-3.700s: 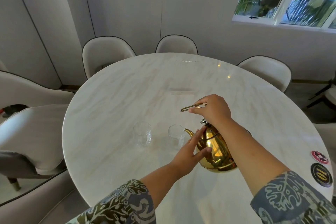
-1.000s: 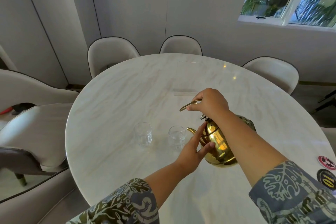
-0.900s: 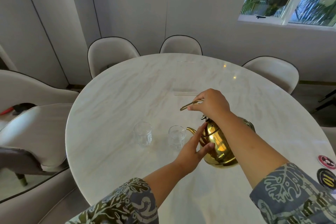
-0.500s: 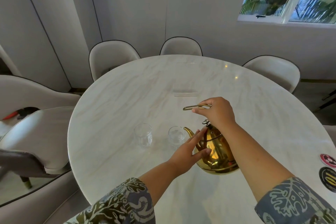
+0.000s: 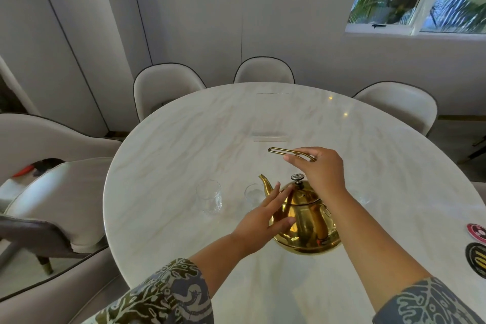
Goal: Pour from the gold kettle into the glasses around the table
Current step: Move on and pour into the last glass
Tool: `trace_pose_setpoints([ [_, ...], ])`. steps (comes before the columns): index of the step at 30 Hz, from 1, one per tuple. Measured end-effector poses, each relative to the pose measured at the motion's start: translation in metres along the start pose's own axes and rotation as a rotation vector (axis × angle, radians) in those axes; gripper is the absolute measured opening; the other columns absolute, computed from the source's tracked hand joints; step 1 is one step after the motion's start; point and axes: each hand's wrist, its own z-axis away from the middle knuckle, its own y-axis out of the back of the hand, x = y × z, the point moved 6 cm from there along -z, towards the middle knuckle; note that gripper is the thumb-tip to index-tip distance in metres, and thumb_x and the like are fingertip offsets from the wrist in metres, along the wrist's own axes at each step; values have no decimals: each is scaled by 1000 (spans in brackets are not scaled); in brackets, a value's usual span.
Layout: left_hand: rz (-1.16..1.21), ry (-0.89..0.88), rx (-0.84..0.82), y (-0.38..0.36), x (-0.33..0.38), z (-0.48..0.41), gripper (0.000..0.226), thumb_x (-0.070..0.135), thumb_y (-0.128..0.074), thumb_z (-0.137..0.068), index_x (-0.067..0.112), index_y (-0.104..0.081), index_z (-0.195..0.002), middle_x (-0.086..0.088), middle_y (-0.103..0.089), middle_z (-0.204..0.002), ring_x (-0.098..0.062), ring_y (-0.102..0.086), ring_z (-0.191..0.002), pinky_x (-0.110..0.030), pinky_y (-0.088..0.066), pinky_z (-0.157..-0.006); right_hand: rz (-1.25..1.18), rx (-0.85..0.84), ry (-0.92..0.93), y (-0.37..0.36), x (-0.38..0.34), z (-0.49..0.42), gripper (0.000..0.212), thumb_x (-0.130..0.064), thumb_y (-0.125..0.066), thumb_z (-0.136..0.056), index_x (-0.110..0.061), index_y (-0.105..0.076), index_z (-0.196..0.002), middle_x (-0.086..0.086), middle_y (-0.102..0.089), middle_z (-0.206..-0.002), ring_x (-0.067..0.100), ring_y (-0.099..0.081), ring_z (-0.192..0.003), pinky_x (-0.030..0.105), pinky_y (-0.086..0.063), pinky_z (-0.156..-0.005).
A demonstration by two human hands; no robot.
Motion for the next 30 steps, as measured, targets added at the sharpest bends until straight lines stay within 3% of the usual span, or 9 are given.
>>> trace_pose_setpoints([
  [7,-38,31,41,17,-3,16,61,54,-42,-93,54,-8,-144,30,1,-154,-7,-25,-142,-21,-25,-107,-19,-50,65,-17,-27,1,41,-38,-76,-76,-13,-74,-108,4,-72,-113,17,-64,-106,15,-42,-68],
  [12,-88,60,65,35,-9,29,58,50,-40,-95,54,-5,-141,20,-2,-158,8,-16,-130,-37,-14,-120,15,-97,96,-42,-46,-1,43,-39,-76,-76,-13,-73,-109,6,-69,-118,20,-63,-108,23,-44,-73],
  [18,-48,84,107,54,-27,38,59,52,-40,-94,55,-5,-142,21,-3,-158,9,-15,-129,-43,-13,-121,60,-173,107,-75,-64,-8,46,-43,-76,-75,-13,-72,-110,6,-67,-122,22,-61,-112,23,-44,-74],
  [21,25,103,129,60,-36,40,60,53,-41,-93,55,-7,-143,21,-4,-159,-3,-17,-142,-32,-18,-118,99,-217,125,-91,-73,-13,47,-43,-76,-74,-13,-72,-110,5,-70,-117,20,-63,-106,24,-45,-73],
  [24,96,128,153,63,-46,39,61,52,-41,-93,53,-8,-145,20,-5,-159,-10,-18,-145,-19,-22,-106,128,-264,135,-106,-80,-16,46,-41,-78,-73,-13,-72,-109,4,-71,-114,19,-64,-102,25,-47,-72],
  [30,181,168,199,64,-59,36,63,56,-39,-91,54,-6,-144,19,-8,-159,-11,-18,-145,-21,-20,-107,230,-345,149,-131,-91,-23,47,-42,-77,-73,-14,-71,-110,4,-70,-115,20,-64,-100,24,-44,-68],
])
